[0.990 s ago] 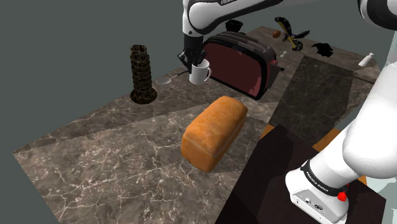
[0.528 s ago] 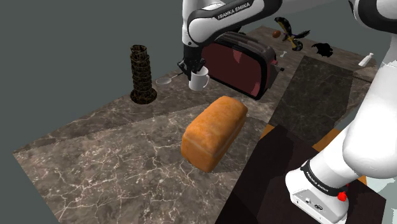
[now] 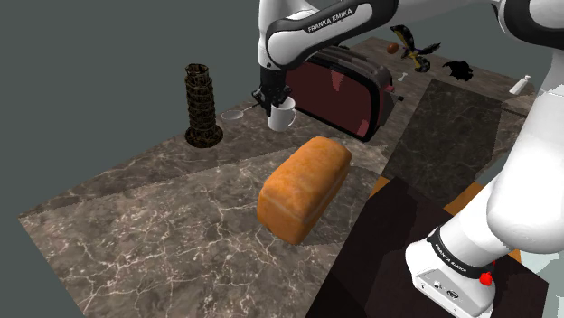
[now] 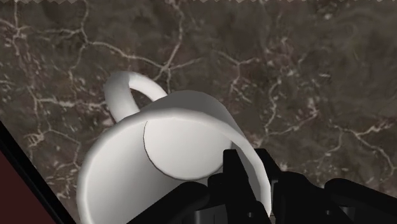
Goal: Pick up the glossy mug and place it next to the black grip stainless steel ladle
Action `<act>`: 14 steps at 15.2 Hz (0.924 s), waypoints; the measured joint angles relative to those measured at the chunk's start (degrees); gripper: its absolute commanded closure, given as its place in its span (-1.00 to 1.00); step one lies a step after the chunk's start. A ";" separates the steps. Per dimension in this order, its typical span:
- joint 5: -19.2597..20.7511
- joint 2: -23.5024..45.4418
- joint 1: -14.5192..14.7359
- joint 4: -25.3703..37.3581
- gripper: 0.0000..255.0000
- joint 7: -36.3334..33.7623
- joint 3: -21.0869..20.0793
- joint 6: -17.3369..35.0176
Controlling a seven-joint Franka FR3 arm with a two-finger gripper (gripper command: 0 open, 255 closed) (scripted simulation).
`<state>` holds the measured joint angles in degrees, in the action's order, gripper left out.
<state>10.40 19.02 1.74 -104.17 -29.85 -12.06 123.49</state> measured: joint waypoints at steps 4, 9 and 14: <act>0.00 0.00 0.00 0.01 -1.00 0.00 0.00 0.01; -0.43 -1.34 0.04 0.65 -1.00 0.16 -0.23 -1.91; -1.10 -2.90 0.08 3.21 -1.00 0.70 -0.51 -5.96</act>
<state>9.31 16.12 1.82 -100.95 -29.16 -12.58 117.53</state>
